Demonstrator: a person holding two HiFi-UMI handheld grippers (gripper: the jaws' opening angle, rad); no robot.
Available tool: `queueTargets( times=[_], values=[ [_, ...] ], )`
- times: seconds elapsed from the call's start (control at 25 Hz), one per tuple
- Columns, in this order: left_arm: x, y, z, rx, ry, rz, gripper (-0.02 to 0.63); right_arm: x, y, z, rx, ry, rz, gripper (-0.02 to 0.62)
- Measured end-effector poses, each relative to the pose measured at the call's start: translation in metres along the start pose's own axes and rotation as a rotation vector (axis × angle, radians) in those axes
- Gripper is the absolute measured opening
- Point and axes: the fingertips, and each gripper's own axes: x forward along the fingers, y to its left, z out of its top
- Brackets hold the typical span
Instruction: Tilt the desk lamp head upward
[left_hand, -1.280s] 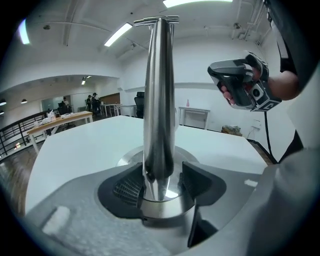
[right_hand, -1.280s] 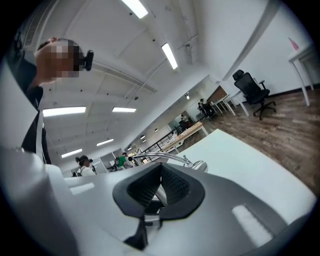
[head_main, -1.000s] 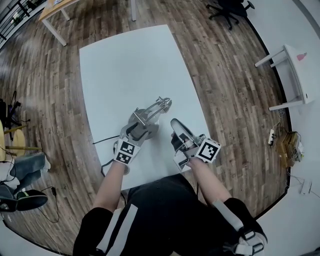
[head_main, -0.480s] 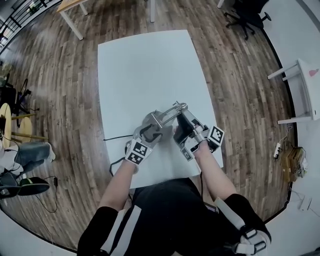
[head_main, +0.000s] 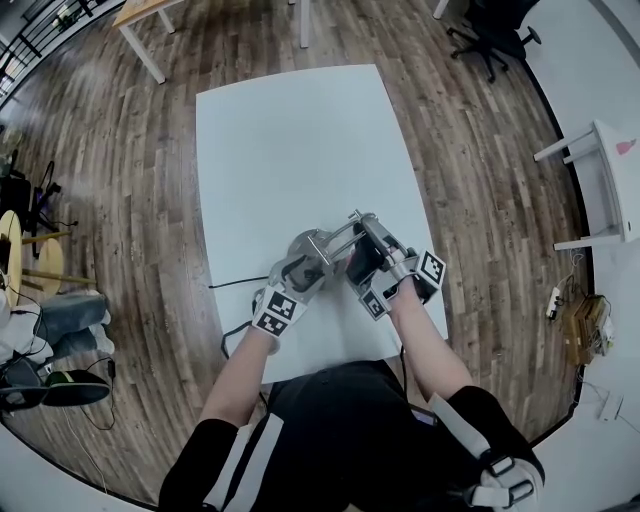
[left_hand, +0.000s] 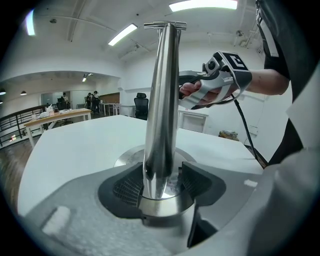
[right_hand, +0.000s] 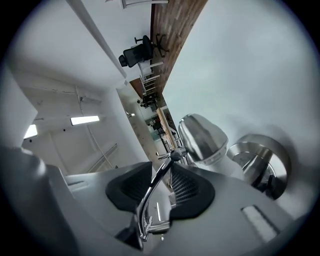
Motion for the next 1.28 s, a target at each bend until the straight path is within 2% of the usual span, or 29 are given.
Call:
queueTargets(
  times=[0.2,0.64,0.8,0.88,1.08,1.28],
  values=[
    [0.002,-0.003,0.0,0.007,0.005,-0.002,0.252,-0.003,-0.002,0.002,0.004,-0.005,-0.021,0.114],
    [0.005,-0.004,-0.002,0.021,0.024,-0.007,0.25,-0.003,0.013,0.002,-0.177,-0.011,-0.061,0.118],
    [0.011,-0.004,-0.004,0.024,0.049,-0.018,0.25,-0.003,0.025,0.007,-0.242,-0.016,-0.052,0.12],
    [0.011,-0.004,-0.004,0.029,0.061,-0.021,0.25,-0.002,0.04,0.008,-0.328,-0.01,-0.033,0.118],
    [0.008,-0.001,-0.008,0.027,0.051,-0.02,0.25,0.004,0.078,-0.007,-0.618,0.036,-0.026,0.117],
    [0.008,-0.002,-0.007,0.027,0.056,-0.023,0.249,0.003,0.099,-0.014,-0.787,0.051,-0.013,0.114]
  ],
)
